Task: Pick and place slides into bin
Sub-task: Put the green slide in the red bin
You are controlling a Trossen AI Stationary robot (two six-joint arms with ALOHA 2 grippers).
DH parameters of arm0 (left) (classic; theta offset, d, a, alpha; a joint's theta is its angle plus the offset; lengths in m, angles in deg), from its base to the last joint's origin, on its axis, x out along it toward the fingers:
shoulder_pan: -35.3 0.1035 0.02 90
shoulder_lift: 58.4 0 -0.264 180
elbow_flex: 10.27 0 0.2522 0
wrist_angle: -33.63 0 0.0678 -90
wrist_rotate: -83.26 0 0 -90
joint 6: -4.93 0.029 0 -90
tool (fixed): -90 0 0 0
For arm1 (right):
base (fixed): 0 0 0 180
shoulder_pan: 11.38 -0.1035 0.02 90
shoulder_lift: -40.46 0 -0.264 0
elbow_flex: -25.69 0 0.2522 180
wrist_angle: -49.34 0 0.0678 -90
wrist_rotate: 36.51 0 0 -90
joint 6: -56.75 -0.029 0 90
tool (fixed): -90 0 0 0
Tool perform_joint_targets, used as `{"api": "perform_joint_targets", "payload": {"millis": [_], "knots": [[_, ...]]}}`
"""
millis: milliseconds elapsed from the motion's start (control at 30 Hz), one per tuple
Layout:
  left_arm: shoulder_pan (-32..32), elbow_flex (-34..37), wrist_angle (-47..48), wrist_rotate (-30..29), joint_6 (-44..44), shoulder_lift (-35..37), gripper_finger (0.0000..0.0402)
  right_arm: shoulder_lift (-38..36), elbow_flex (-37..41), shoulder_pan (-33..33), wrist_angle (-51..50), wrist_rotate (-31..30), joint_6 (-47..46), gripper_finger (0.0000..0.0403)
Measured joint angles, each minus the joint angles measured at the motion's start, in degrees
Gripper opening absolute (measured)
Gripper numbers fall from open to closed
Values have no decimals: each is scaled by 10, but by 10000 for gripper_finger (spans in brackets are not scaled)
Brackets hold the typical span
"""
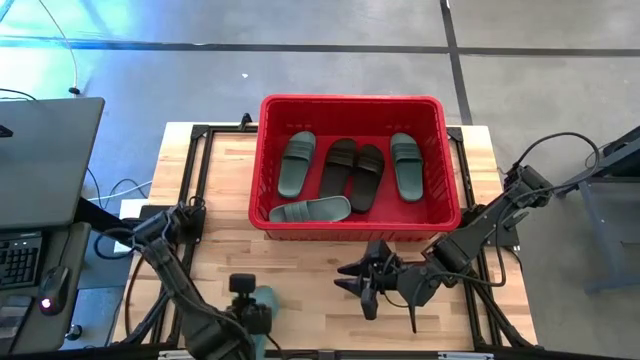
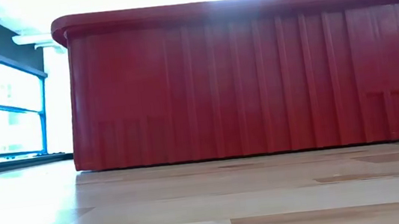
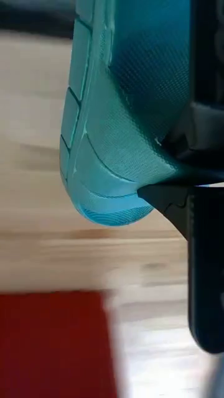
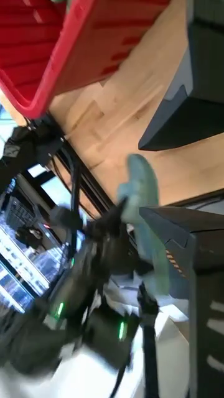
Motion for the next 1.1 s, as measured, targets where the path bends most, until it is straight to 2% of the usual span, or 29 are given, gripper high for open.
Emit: {"api": "perform_joint_targets", "payload": {"millis": [233,400,533,633,800,933,1100], "knots": [[25,-165,1,-188,151,0,1,-16,0,4,1,-15,39,142],[84,-236,1,-275,286,0,1,-60,0,4,29,-31,114,135],[155,-243,-5,-307,388,1,0,-108,0,4,45,-43,196,133],[220,-243,-6,-306,433,0,0,-134,0,5,43,-55,250,133],[329,-235,-77,-265,494,0,0,-154,0,5,42,-127,307,133],[404,-236,-172,-234,592,-2,0,-154,0,5,40,-209,339,133],[475,-236,-315,-125,750,-38,0,-156,0,5,44,-357,374,133]]}}
